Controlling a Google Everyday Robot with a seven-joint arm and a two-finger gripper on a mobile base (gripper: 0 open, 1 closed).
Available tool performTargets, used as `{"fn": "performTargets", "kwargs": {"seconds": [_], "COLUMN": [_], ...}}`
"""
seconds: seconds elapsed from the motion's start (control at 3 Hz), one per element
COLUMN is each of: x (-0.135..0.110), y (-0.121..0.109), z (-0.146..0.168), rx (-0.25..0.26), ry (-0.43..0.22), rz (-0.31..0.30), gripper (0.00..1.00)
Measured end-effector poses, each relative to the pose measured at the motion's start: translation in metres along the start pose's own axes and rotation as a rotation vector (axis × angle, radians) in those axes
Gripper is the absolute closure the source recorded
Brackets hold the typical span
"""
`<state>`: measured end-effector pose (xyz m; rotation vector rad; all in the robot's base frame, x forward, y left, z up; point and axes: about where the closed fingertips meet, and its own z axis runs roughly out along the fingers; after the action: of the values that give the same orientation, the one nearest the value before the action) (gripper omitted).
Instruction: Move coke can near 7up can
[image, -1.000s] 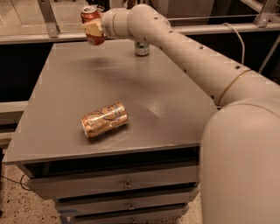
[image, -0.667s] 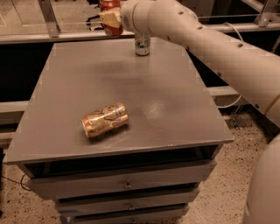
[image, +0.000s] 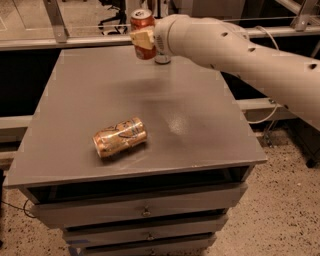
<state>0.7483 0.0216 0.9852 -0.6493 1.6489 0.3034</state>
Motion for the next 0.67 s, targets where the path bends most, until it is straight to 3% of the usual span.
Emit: {"fn": "performTargets", "kwargs": {"seconds": [0.33, 0.67], "x": [0.001, 0.01], "y": [0.0, -0.035], "z": [0.001, -0.003], "rx": [-0.001, 0.055], "ry": [0.001, 0.01], "rz": [-0.001, 0.016], "gripper": [1.0, 1.0]}}
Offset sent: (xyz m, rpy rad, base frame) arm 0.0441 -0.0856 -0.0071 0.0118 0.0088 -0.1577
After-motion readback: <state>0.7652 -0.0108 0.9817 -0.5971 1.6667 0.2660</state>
